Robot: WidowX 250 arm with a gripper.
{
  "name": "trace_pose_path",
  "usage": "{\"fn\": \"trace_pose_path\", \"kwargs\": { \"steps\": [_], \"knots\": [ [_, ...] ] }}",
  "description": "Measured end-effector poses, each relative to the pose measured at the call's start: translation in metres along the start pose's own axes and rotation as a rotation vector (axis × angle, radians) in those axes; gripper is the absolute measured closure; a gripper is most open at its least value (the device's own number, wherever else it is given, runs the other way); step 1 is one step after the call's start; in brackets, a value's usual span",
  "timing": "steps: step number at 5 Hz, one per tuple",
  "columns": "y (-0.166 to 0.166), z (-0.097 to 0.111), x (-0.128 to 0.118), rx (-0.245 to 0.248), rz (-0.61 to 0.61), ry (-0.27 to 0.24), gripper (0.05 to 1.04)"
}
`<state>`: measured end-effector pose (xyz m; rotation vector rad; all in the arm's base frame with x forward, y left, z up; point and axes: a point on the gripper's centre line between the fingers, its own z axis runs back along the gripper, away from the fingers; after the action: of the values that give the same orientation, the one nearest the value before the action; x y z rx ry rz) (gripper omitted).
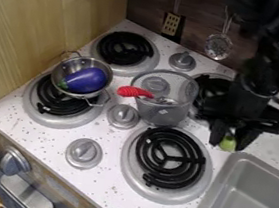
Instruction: Moved the green spatula between the bottom burners
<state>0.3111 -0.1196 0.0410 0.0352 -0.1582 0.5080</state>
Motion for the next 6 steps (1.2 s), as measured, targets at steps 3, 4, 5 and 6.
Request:
{"fn": "trace_pose_path", "kwargs": {
  "steps": [3,4,5,6],
  "knots": [
    [0.041,-0.018,-0.030,0.032,0.249,0.129,0.669],
    [0.056,-0.020,-0.023,0.069,0.312,0.151,0.669],
    [0.089,-0.029,-0.007,0.099,0.305,0.145,0.669],
    [0.109,-0.031,0.007,0.100,0.302,0.156,0.669]
  ]
}}
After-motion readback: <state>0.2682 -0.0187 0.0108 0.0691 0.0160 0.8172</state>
